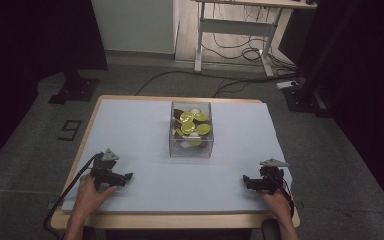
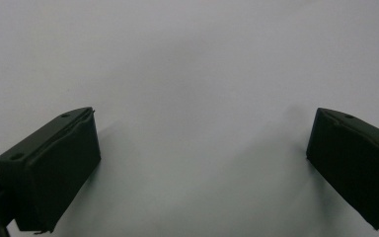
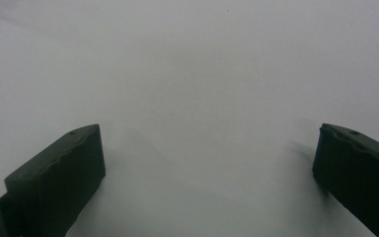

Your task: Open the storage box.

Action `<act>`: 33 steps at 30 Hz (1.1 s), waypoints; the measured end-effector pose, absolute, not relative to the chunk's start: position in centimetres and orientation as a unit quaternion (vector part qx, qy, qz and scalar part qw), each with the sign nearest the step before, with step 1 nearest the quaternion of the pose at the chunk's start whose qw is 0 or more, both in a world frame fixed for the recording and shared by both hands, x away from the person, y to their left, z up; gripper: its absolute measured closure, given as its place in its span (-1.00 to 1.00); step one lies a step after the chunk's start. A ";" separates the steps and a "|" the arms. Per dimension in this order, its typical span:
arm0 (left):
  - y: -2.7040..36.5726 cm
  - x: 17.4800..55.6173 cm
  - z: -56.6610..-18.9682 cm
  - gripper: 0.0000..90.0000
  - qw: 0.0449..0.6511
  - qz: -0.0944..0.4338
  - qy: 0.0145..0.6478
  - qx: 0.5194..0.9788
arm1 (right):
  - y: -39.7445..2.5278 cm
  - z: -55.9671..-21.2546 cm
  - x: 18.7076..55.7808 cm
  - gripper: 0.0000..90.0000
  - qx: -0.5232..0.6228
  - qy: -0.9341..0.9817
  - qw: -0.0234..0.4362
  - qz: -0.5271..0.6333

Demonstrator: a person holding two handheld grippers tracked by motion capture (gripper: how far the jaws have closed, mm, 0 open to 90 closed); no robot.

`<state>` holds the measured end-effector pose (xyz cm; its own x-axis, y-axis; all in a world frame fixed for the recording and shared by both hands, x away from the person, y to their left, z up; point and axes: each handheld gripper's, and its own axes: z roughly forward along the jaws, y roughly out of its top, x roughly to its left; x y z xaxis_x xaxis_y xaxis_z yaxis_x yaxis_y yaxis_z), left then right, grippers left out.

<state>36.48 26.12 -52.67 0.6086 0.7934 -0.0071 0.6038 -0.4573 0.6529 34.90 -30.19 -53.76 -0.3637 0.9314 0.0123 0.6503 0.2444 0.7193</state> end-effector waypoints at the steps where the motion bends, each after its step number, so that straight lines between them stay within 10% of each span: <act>1: 26.1 36.5 -52.7 -1.00 0.314 0.152 0.415 0.840 | -30.2 -53.8 34.9 -1.00 0.522 0.758 0.215 0.327; 33: 25.7 35.5 -52.4 -0.95 0.311 0.150 0.418 0.840 | -29.9 -53.2 34.8 -0.91 0.505 0.773 0.197 0.329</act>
